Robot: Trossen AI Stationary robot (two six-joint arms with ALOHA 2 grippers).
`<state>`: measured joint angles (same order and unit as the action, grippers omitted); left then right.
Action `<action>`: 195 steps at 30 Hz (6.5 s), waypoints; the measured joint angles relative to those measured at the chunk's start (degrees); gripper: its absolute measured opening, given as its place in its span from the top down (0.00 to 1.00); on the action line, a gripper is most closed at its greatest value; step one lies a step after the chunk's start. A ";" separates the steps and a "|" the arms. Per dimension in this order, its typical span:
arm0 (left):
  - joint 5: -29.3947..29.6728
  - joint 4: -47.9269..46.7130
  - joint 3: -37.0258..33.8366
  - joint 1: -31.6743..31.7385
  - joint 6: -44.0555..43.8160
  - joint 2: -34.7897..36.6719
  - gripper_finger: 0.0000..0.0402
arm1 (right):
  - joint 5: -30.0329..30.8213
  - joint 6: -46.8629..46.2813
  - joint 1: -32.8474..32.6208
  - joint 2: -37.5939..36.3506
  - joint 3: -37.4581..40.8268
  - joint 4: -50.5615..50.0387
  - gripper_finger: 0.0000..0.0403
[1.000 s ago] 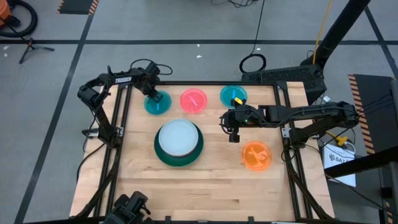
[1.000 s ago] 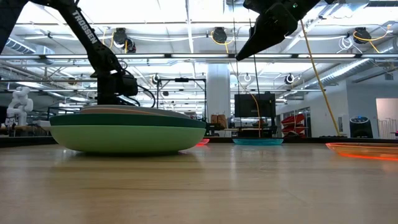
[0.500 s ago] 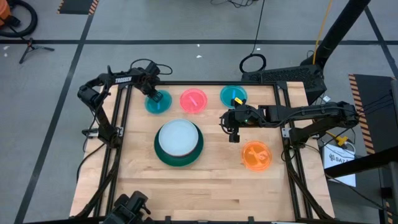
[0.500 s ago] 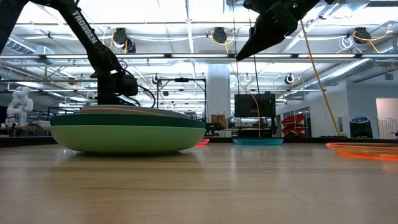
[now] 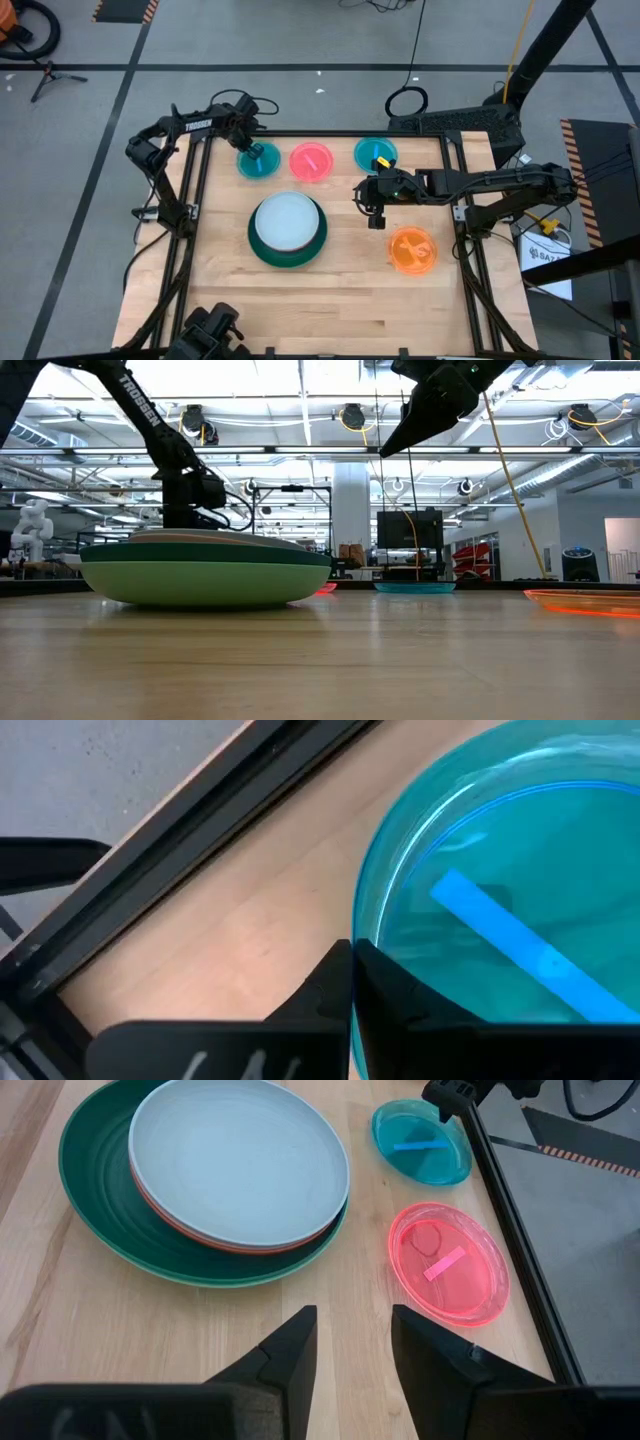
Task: Stack plastic plates
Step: Stack the left light blue plate on top of the blue plate, then stack the light blue plate on top of the light blue plate
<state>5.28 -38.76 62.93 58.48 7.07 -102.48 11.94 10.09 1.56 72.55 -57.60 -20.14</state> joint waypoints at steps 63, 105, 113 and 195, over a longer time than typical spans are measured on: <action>1.82 -23.33 26.96 -46.24 -11.56 20.04 0.98 | -0.02 -0.44 0.01 0.02 0.00 -1.16 0.70; 11.45 -17.29 8.24 -52.06 -23.69 19.98 0.98 | -0.02 -0.44 0.00 0.02 0.00 -1.09 0.70; 11.43 -17.49 8.24 -52.15 -24.12 19.98 0.87 | -0.02 -0.44 0.01 0.02 0.00 -1.11 0.70; 24.72 3.34 -9.55 -57.37 -0.17 50.75 0.72 | 7.77 -37.41 25.53 39.25 -20.98 -17.83 0.70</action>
<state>30.00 -35.42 53.39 1.10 6.90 -51.72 19.72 -27.33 27.09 111.81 -78.59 -37.97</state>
